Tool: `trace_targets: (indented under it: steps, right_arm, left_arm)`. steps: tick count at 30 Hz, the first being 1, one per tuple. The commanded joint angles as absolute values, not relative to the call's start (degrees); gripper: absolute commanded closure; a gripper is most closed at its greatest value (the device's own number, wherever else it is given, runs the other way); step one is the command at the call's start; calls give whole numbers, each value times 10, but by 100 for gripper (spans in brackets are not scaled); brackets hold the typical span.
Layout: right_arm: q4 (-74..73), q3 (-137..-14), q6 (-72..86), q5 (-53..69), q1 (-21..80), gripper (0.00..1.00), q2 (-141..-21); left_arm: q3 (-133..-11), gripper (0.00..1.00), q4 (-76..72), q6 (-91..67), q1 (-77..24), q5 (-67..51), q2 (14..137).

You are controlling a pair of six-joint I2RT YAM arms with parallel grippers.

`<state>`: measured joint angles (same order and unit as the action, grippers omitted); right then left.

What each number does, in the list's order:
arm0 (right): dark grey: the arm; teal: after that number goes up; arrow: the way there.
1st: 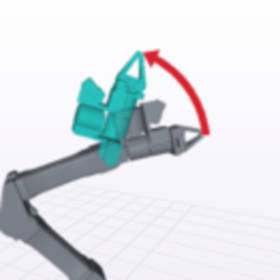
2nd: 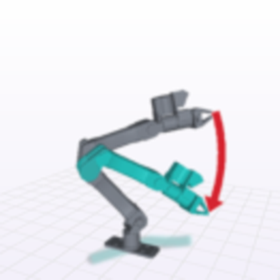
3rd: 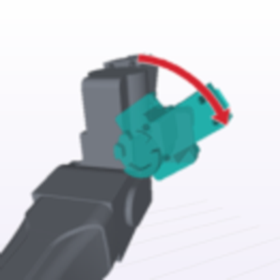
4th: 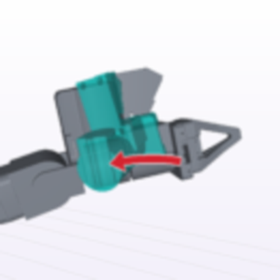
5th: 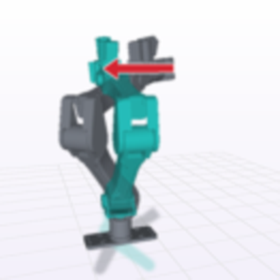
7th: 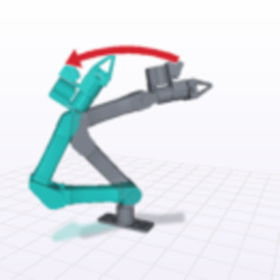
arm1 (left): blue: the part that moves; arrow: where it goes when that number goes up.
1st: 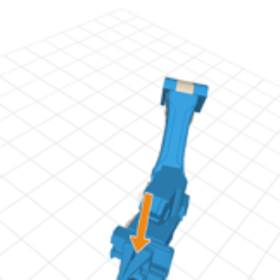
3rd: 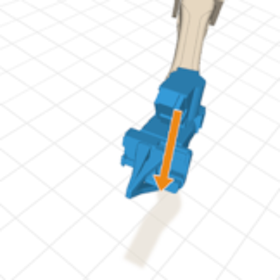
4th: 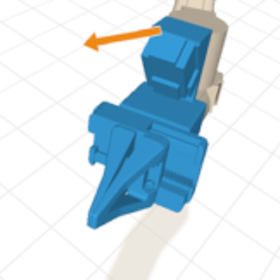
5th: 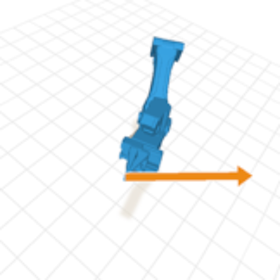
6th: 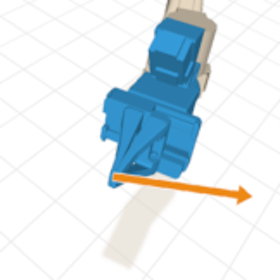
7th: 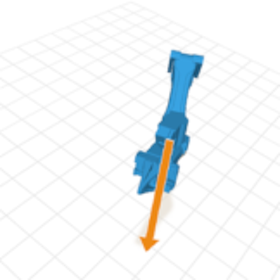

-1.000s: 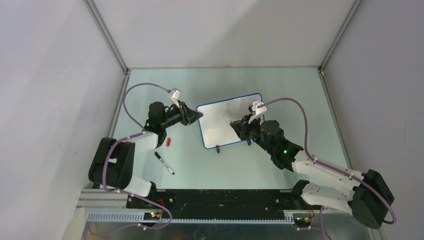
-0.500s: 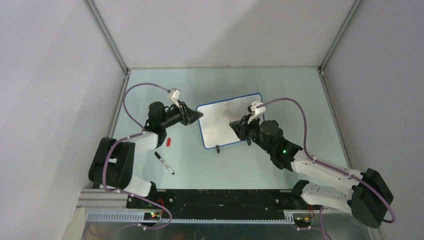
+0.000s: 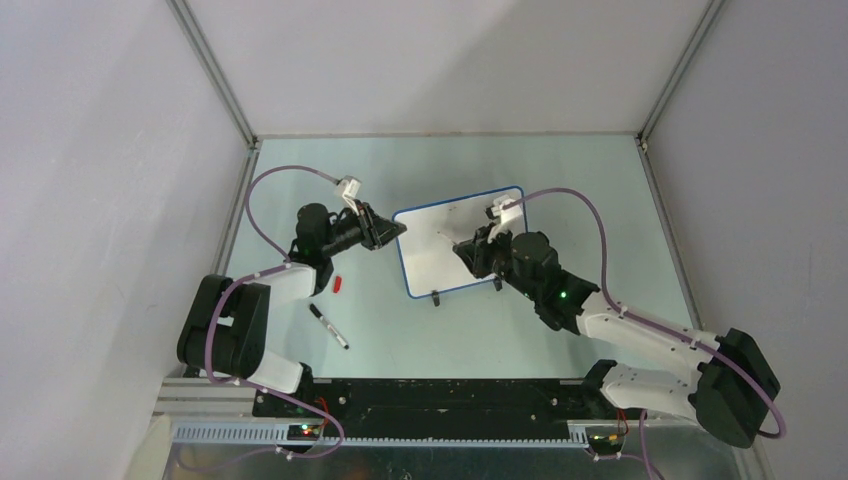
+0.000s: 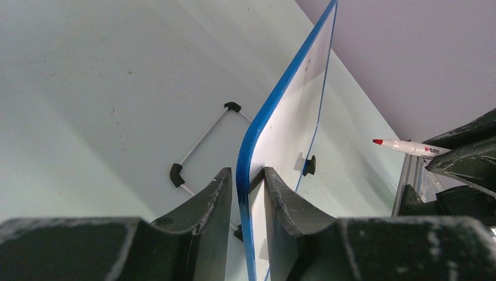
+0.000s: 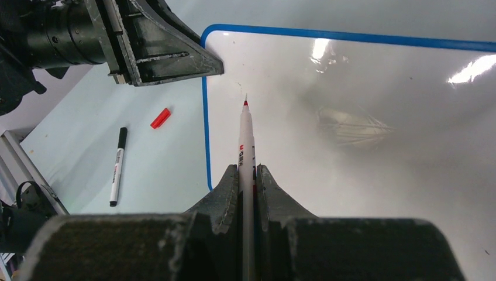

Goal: Write a sentence on the whiteboard

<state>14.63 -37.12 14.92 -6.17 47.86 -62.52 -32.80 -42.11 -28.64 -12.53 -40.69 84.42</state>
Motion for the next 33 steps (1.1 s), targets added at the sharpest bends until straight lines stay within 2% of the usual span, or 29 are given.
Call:
trace_targets:
  steps: [1, 10, 23, 33]
  right_arm:
    - [94, -441, 155, -49, 482, 100, -650]
    - [25, -494, 163, -62, 484, 100, -658]
    - [-112, -576, 255, -181, 497, 100, -664]
    - [-85, -577, 212, -133, 488, 100, -659]
  left_arm:
    - [-337, 67, -455, -297, -128, -407, 842]
    - [-336, 67, -461, -300, -128, -408, 844]
    - [-334, 66, -462, -301, -128, -407, 842]
    - [-333, 65, -466, -304, -128, -408, 843]
